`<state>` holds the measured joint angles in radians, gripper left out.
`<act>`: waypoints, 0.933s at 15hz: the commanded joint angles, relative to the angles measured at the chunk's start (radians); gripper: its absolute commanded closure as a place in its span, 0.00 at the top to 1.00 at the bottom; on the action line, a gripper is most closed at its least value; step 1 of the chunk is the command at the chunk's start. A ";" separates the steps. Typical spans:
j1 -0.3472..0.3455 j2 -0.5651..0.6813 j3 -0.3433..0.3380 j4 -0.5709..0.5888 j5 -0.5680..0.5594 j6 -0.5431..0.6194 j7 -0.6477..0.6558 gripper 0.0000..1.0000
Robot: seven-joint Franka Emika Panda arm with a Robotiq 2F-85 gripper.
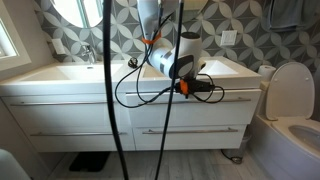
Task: Close the open drawer fully
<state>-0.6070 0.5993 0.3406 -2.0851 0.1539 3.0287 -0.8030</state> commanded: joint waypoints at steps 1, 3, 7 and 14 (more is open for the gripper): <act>-0.049 0.045 0.058 0.038 -0.014 0.041 0.018 0.00; -0.070 0.054 0.079 0.041 -0.022 0.052 0.022 0.00; -0.086 0.043 0.086 0.020 -0.059 0.101 0.029 0.00; -0.045 -0.142 -0.021 -0.121 -0.061 -0.094 0.135 0.00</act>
<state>-0.6740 0.5876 0.3707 -2.1000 0.1038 2.9949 -0.7331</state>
